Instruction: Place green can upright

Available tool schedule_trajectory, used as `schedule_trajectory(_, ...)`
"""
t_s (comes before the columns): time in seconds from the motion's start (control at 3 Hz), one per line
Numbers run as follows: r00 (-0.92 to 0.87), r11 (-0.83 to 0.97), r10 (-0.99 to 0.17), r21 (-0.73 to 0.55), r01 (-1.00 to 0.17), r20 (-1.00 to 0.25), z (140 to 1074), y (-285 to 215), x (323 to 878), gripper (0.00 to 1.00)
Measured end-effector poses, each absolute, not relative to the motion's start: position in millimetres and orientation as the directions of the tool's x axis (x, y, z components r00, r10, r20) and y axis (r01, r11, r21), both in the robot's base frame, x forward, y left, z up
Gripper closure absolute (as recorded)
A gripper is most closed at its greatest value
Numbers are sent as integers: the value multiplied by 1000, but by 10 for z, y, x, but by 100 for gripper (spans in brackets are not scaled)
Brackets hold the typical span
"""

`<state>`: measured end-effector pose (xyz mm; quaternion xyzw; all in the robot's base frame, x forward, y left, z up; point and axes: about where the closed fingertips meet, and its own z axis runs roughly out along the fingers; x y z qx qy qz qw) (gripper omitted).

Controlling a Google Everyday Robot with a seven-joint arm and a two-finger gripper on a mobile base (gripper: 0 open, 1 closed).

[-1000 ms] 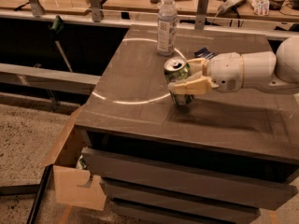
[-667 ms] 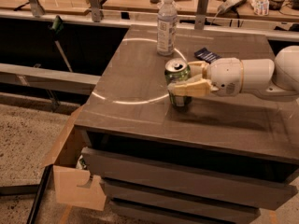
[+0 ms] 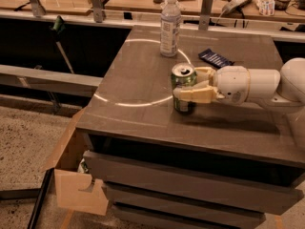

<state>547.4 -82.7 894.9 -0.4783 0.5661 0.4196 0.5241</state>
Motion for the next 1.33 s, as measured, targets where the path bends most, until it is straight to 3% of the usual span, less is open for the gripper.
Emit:
schedule_trajectory(0.33, 8, 193, -93, -26, -981, -996, 8906, -865, 5440, 15)
schedule_trajectory(0.67, 7, 199, -108, -29, -980, -994, 8901, -961, 5400, 0)
schedule_trajectory(1.33, 35, 343, -209, -107, -933, -977, 9241, -1653, 5288, 0)
